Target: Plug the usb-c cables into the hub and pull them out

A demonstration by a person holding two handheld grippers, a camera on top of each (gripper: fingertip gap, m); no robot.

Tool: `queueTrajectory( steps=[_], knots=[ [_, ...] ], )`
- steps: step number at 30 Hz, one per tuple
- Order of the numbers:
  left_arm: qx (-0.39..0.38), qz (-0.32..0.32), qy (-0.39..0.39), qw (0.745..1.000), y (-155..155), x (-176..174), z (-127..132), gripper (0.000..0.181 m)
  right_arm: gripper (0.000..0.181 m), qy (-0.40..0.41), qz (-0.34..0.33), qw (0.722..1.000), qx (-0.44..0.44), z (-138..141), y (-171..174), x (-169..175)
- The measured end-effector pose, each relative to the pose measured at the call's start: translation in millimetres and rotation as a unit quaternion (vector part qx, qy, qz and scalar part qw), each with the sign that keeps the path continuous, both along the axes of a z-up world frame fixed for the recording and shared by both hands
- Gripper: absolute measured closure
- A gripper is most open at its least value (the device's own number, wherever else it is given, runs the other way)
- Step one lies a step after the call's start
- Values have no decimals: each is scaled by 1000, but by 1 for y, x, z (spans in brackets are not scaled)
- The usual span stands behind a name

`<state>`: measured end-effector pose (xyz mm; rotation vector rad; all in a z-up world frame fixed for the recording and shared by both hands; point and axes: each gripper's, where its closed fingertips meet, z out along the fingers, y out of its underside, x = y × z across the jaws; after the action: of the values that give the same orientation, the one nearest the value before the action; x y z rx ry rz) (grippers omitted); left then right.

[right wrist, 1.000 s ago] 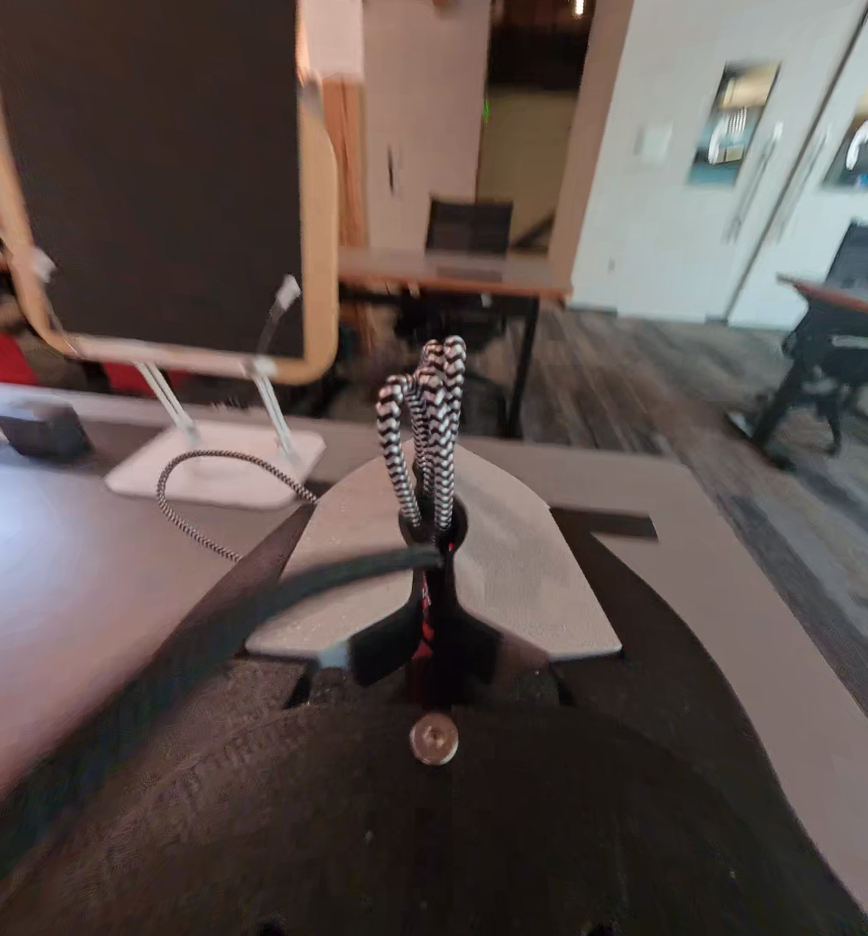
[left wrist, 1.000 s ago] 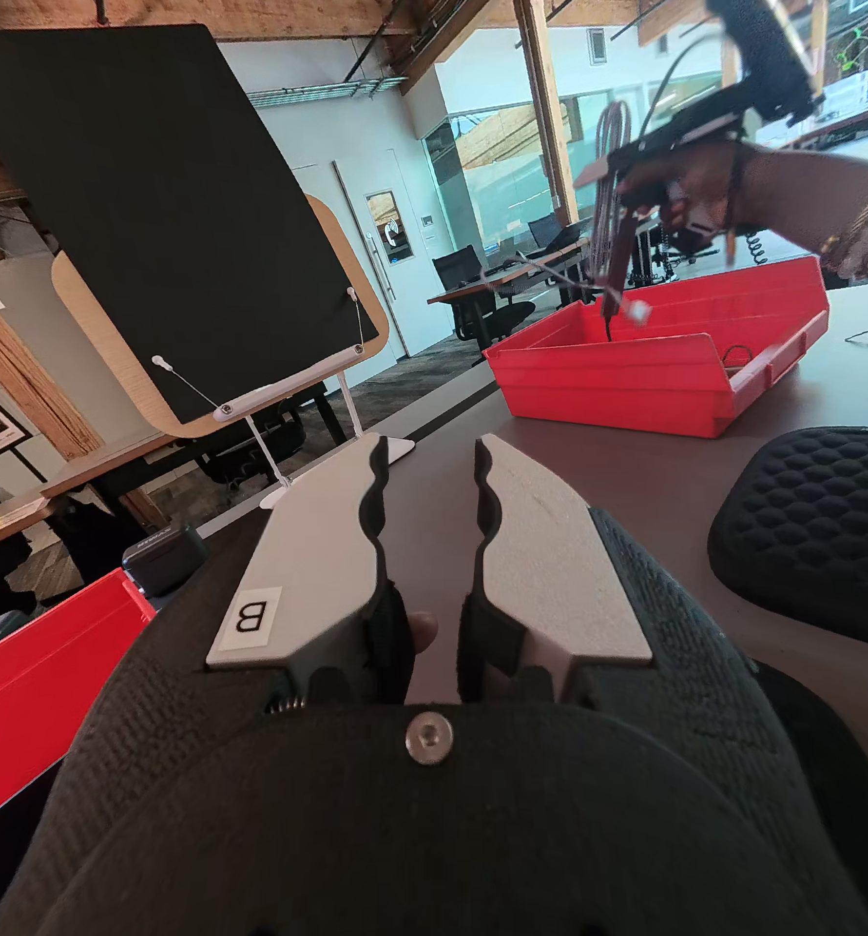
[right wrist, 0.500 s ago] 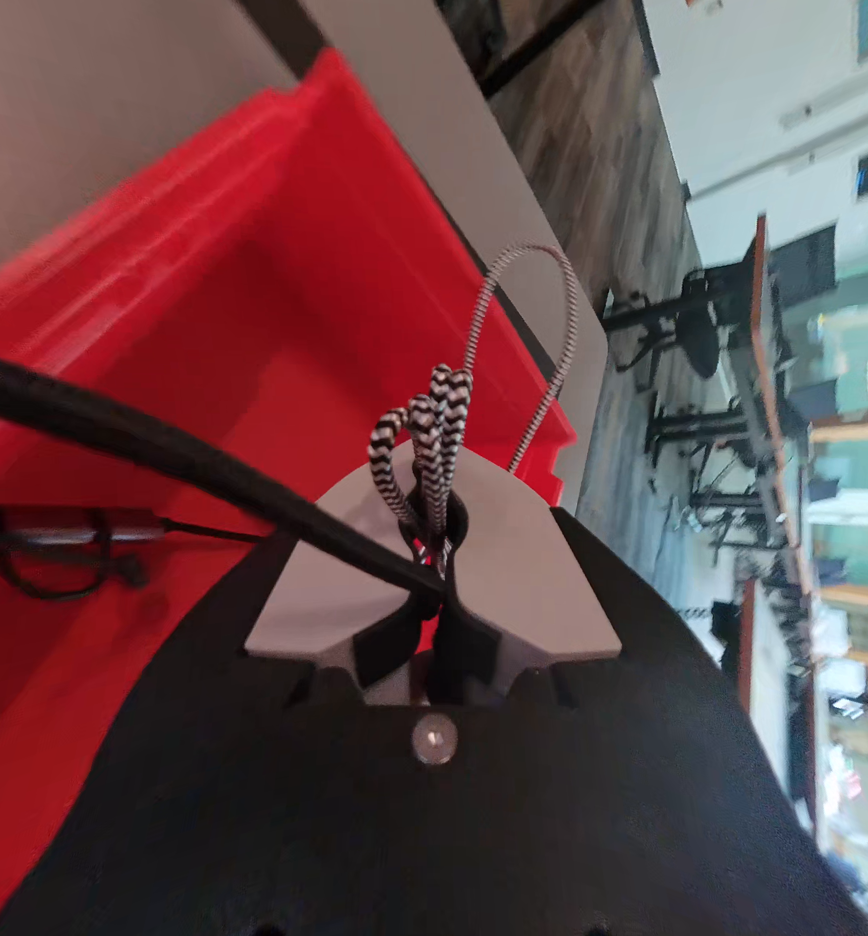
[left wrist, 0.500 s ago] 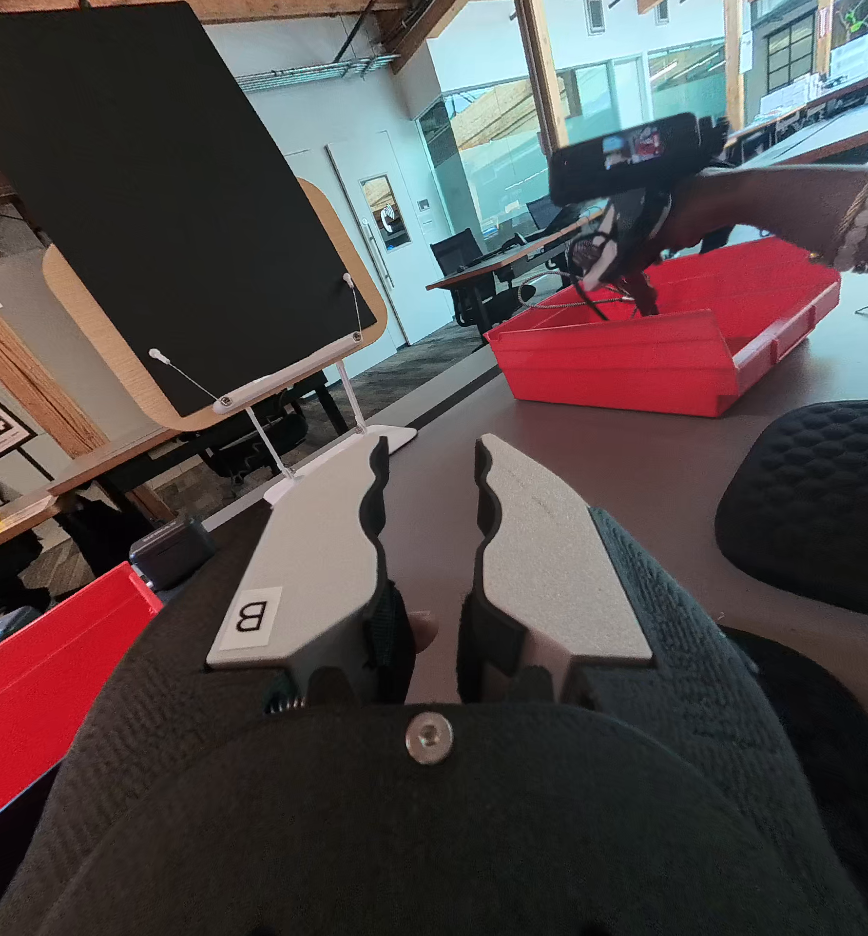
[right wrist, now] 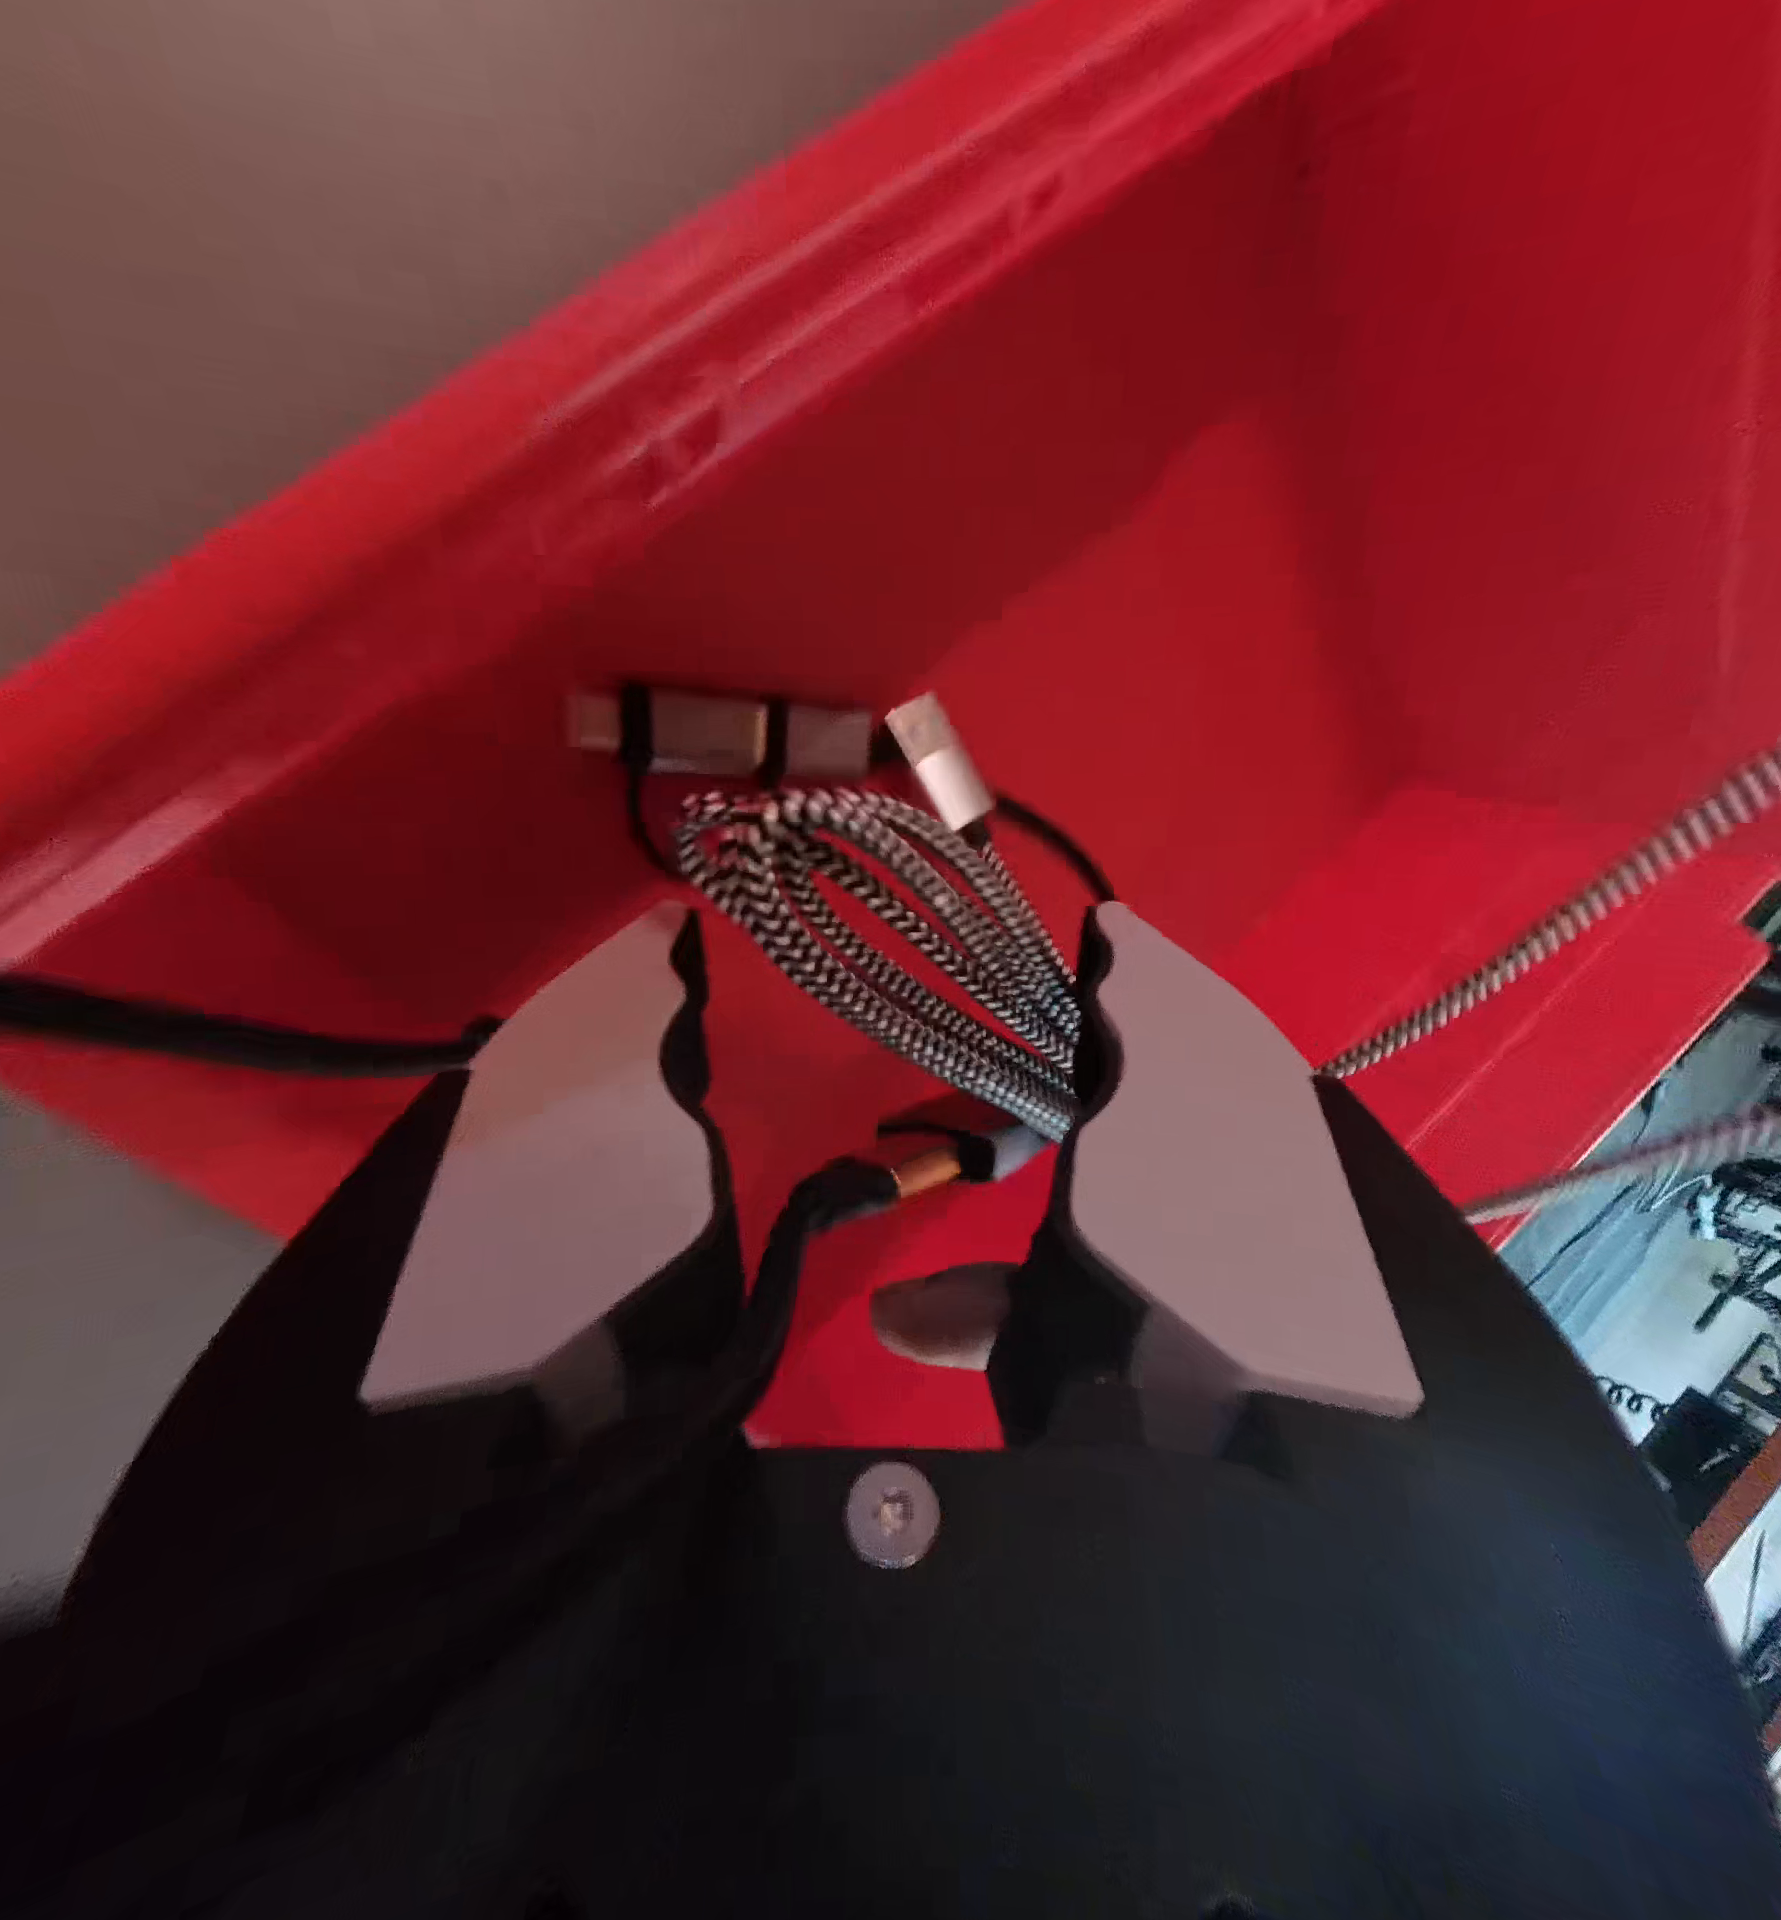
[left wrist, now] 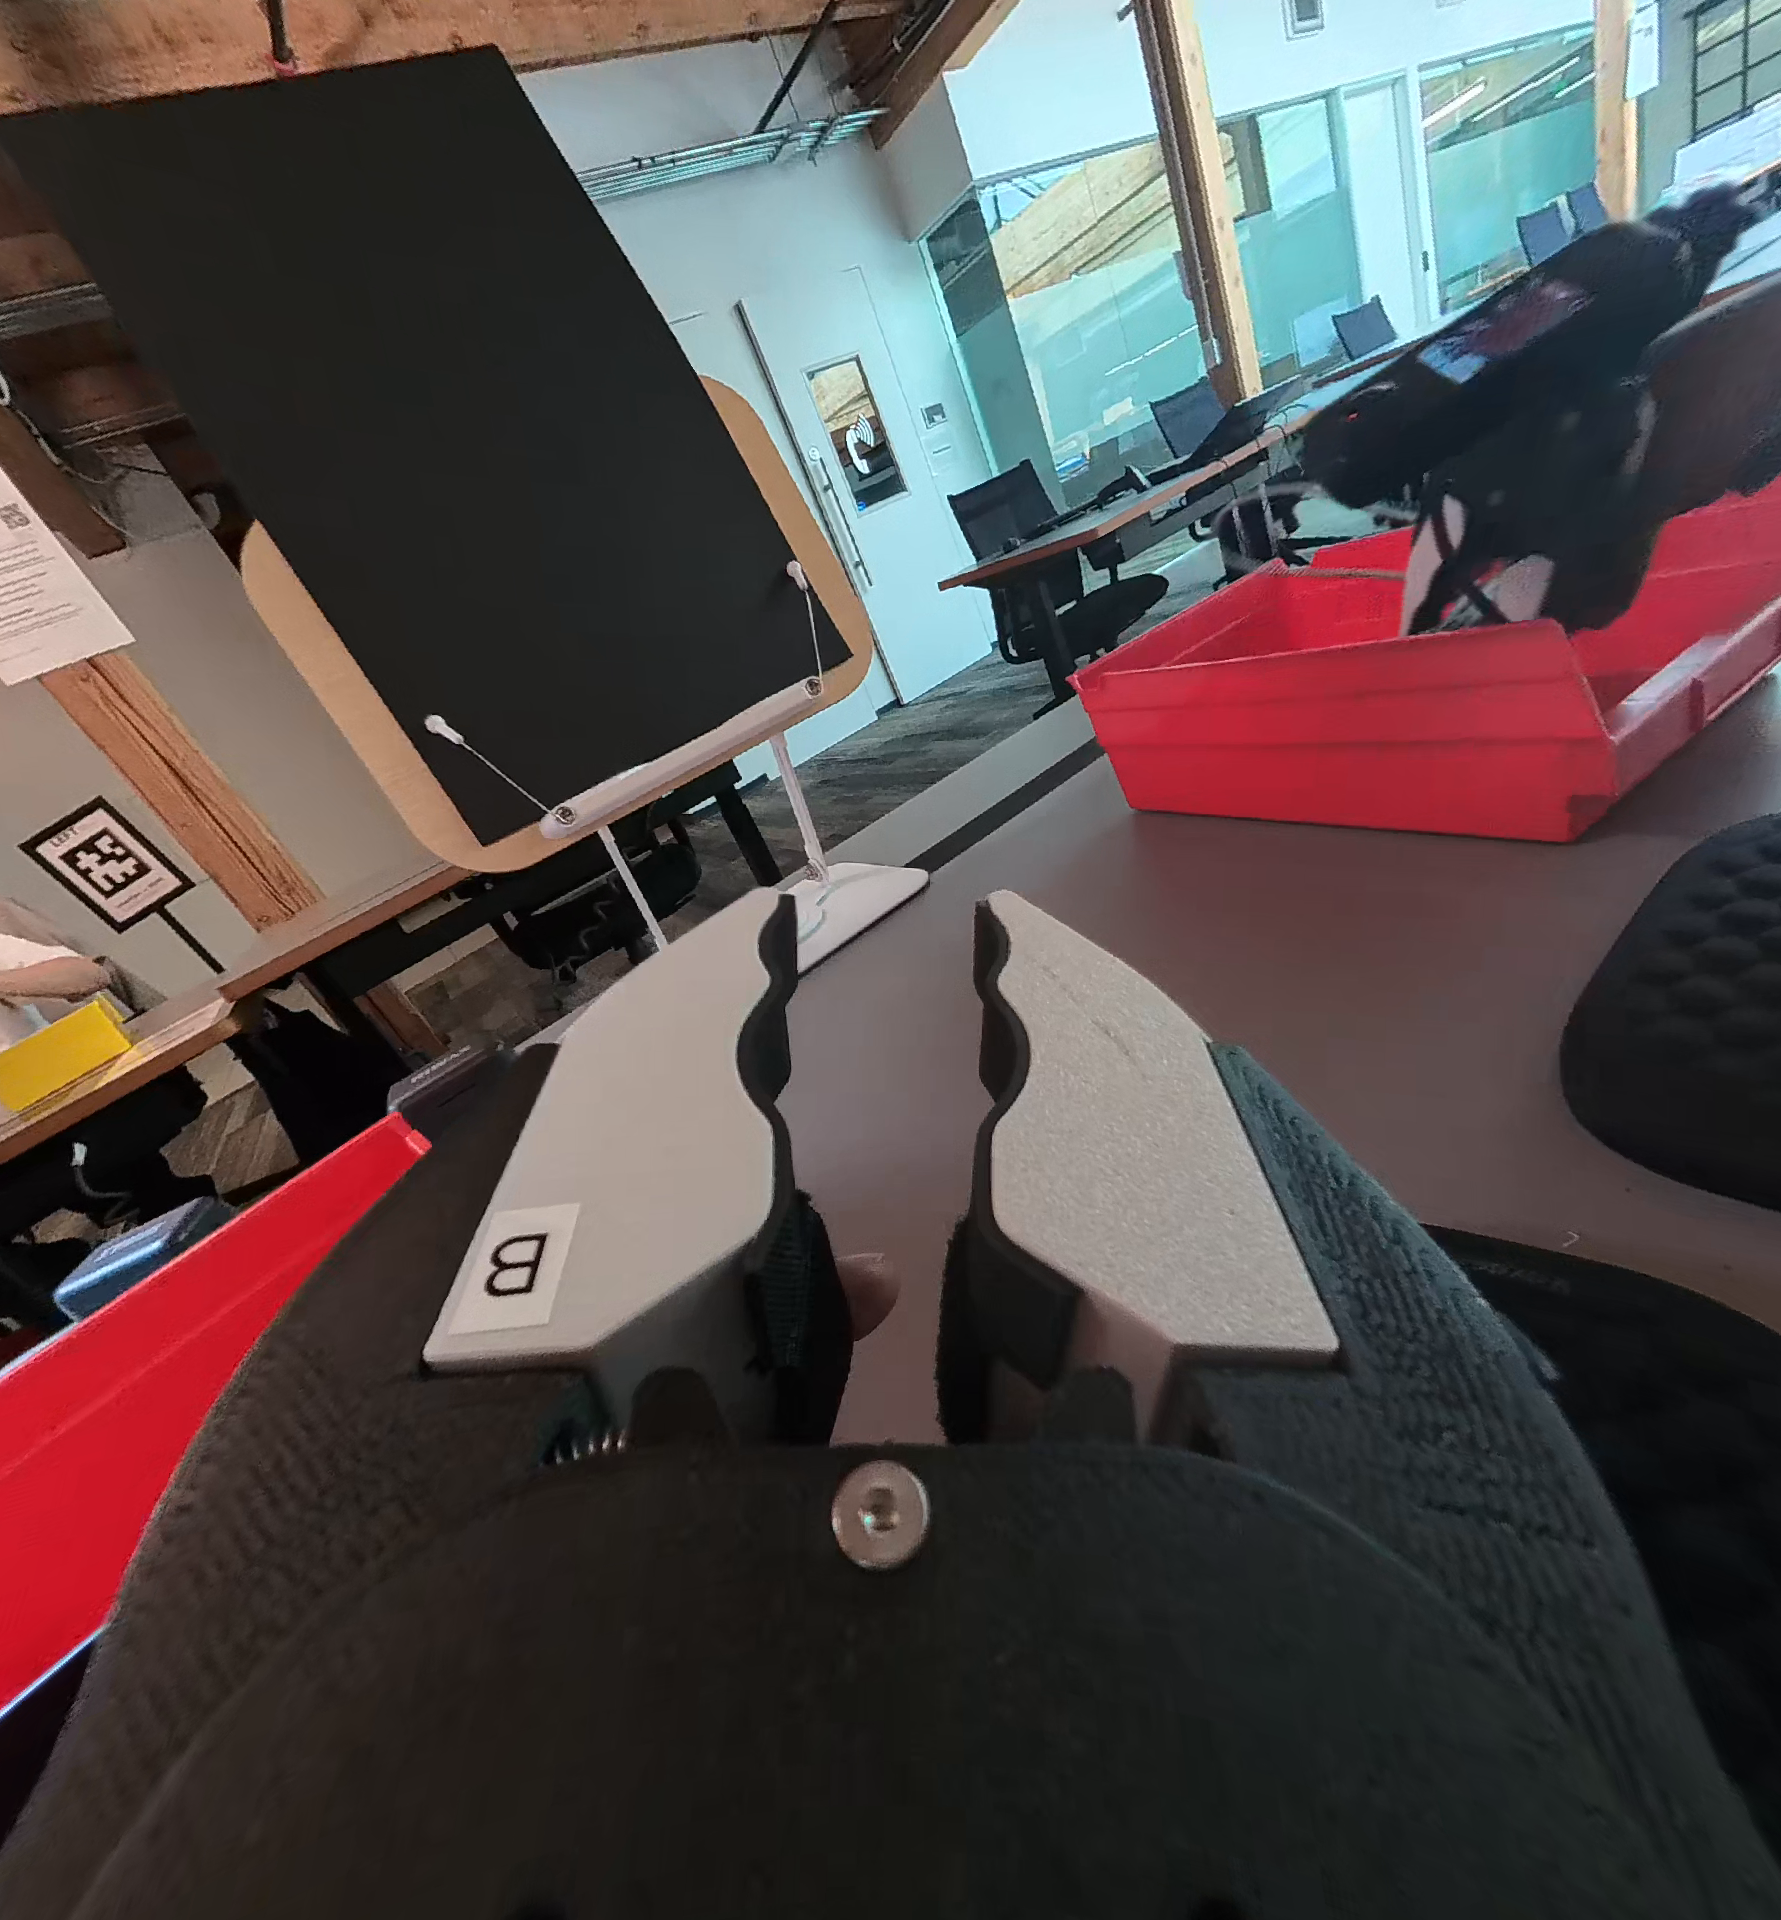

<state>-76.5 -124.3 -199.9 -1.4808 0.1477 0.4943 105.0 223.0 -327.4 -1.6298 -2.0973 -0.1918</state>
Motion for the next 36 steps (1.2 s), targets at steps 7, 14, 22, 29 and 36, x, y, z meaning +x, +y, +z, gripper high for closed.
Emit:
queueTrajectory(
  steps=[7, 14, 22, 29, 36],
  knots=[
    [22, -15, -23, 999, -7, 2, 11, 144, 83, 114, -38, 993, -7, 40, -14, 28],
    [78, -48, -72, 993, -15, 3, 30, 101, 52, 498, -52, 865, -39, 148, -30, 25],
    [139, -57, -105, 983, -29, -3, 49, 73, 36, 715, -52, 684, -134, 208, -46, 45],
    [177, -75, -121, 974, -38, -3, 62, 61, 36, 773, -21, 598, -214, 227, -89, 47],
    [166, -82, -115, 976, -39, -1, 60, 62, 128, 479, -20, 845, -236, 112, -128, 55]
  ],
)
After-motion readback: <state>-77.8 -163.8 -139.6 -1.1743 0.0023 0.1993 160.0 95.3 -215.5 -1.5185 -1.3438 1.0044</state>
